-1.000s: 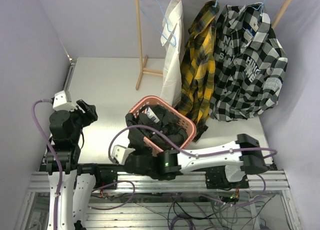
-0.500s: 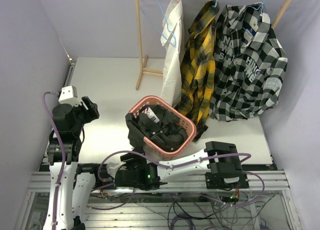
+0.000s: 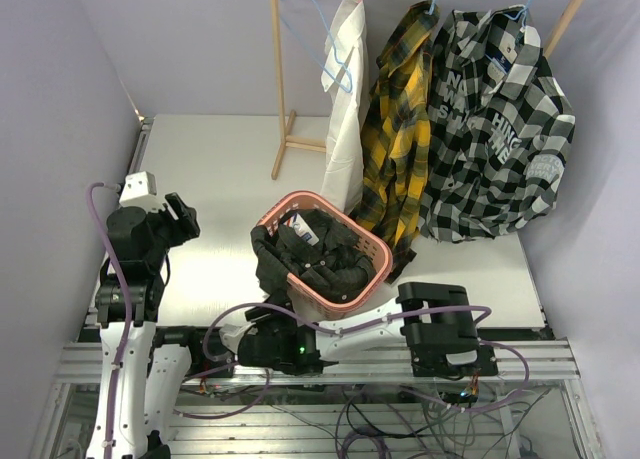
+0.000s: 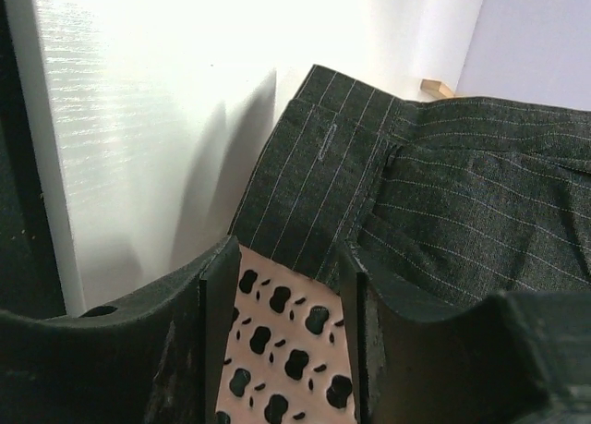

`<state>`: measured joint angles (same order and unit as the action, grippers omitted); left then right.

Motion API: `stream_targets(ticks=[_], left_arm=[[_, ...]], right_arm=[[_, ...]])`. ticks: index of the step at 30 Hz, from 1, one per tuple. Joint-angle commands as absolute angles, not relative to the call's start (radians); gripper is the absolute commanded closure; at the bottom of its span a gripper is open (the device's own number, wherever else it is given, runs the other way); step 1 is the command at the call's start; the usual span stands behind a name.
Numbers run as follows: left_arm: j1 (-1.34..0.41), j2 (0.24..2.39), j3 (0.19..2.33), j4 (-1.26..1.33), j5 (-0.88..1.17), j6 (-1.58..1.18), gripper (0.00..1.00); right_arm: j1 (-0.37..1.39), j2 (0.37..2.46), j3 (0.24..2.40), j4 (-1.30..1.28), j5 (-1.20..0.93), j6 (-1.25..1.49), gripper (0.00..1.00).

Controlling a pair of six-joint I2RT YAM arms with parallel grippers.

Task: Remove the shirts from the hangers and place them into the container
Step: Place the shirt in the bin.

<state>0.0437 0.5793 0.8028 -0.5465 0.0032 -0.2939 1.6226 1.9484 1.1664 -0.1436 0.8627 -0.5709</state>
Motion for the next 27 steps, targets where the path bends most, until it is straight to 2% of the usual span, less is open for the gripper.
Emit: stream_targets(ticks=[1, 4, 7, 9, 10, 15, 21, 22, 23, 24, 27], left_arm=[[0.041, 0.574, 0.794, -0.52, 0.02, -0.287, 0.27], [0.04, 0.578, 0.795, -0.522, 0.017, -0.287, 0.27], [0.041, 0.578, 0.795, -0.522, 0.017, -0.288, 0.27], [0.041, 0.577, 0.794, -0.523, 0.014, -0.288, 0.27], [0.041, 0.576, 0.794, -0.523, 0.012, -0.288, 0.28], [0.04, 0.582, 0.795, -0.53, -0.007, -0.296, 0.28], [0.04, 0.589, 0.793, -0.533, -0.014, -0.299, 0.28], [0.041, 0.588, 0.794, -0.533, -0.014, -0.3, 0.28], [0.041, 0.587, 0.794, -0.534, -0.014, -0.3, 0.27], [0.041, 0.588, 0.792, -0.534, -0.014, -0.301, 0.27], [0.04, 0.587, 0.792, -0.534, -0.016, -0.301, 0.26]], right_arm=[[1.603, 1.93, 1.134, -0.005, 0.873, -0.615, 0.55], [1.585, 1.926, 1.116, 0.076, 0.868, -0.639, 0.65], [1.565, 1.919, 1.116, 0.131, 0.856, -0.648, 0.91], [1.558, 1.903, 1.113, 0.158, 0.845, -0.646, 1.0], [1.558, 1.891, 1.11, 0.17, 0.842, -0.646, 1.0], [1.557, 1.807, 1.119, 0.159, 0.815, -0.595, 1.0], [1.525, 1.655, 1.134, 0.084, 0.667, -0.451, 1.0], [1.519, 1.647, 1.144, 0.056, 0.649, -0.43, 0.93], [1.515, 1.642, 1.15, 0.029, 0.635, -0.415, 0.75], [1.516, 1.642, 1.156, 0.0, 0.631, -0.407, 0.65], [1.524, 1.657, 1.165, -0.107, 0.606, -0.373, 0.55]])
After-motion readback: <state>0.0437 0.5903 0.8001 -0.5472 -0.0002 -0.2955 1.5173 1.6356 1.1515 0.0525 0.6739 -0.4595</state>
